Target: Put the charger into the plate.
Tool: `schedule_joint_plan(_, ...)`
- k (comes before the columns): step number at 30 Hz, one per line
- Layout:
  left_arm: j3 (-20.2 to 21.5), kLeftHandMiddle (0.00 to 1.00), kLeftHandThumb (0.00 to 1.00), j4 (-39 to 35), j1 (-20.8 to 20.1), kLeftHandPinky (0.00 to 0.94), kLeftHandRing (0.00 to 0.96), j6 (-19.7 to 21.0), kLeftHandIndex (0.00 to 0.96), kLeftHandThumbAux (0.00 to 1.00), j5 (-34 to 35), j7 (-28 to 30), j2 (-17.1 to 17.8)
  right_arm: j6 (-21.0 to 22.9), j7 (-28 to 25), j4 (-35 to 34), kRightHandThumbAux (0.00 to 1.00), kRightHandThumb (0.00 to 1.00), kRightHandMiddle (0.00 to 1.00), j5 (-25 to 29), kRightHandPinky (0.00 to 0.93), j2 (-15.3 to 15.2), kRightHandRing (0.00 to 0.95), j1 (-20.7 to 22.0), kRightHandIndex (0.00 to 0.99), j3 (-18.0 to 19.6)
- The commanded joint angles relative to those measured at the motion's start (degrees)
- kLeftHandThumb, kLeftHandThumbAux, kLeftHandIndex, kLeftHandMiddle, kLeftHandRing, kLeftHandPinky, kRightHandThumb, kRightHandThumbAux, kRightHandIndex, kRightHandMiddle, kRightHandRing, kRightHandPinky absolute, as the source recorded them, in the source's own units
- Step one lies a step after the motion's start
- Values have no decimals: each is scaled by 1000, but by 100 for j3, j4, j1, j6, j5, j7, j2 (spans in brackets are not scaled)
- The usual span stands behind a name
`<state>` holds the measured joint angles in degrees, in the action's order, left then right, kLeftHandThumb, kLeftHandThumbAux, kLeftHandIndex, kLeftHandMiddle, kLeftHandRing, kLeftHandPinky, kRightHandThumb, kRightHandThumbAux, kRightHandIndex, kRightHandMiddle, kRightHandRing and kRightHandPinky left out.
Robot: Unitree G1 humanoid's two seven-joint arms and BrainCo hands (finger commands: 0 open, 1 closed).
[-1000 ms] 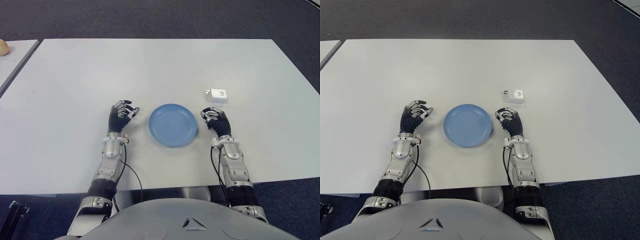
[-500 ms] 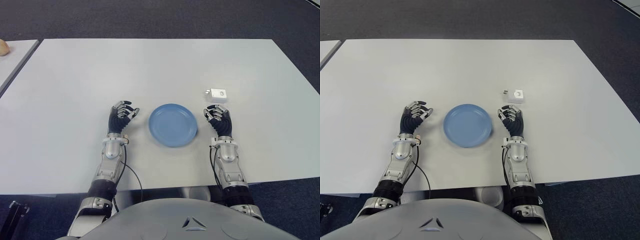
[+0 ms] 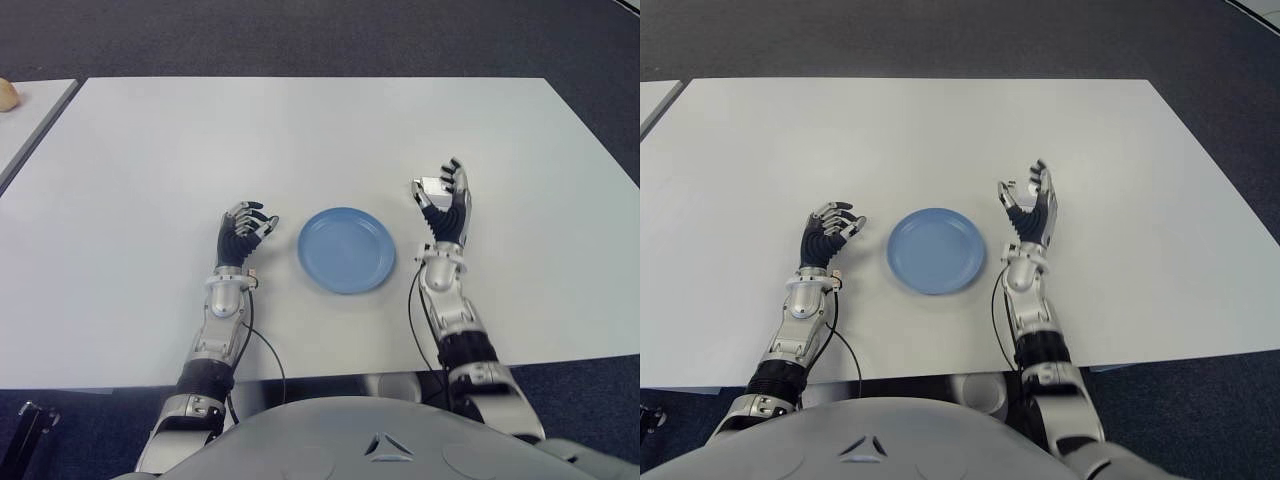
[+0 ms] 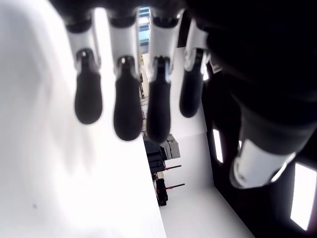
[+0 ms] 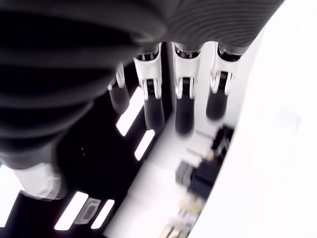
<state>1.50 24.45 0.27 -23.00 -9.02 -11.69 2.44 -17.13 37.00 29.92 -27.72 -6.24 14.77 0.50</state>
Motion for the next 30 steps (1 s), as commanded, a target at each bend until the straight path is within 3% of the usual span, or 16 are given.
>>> schedule_joint_plan(1, 29, 508, 831, 22, 11, 601, 630, 0, 385, 682, 46, -18, -23, 322, 449, 592, 439, 598, 5, -288, 6, -140, 7, 668, 1, -116)
schedule_joint_plan(11, 33, 514, 831, 54, -1, 610, 640, -18, 385, 682, 44, -28, -11, 783, 1224, 1473, 348, 586, 0, -339, 0, -109, 0, 1406, 0, -233)
schedule_joint_plan(20, 29, 501, 831, 15, 8, 581, 616, -28, 388, 682, 50, -12, -10, 1303, 1210, 2761, 268, 564, 0, -25, 0, -76, 0, 2312, 0, -178)
schedule_joint_plan(30, 9, 502, 832, -109, 49, 598, 614, 71, 390, 680, 85, 48, -17, 1756, 1206, 3584, 225, 560, 0, 327, 0, 29, 0, 2760, 0, -128)
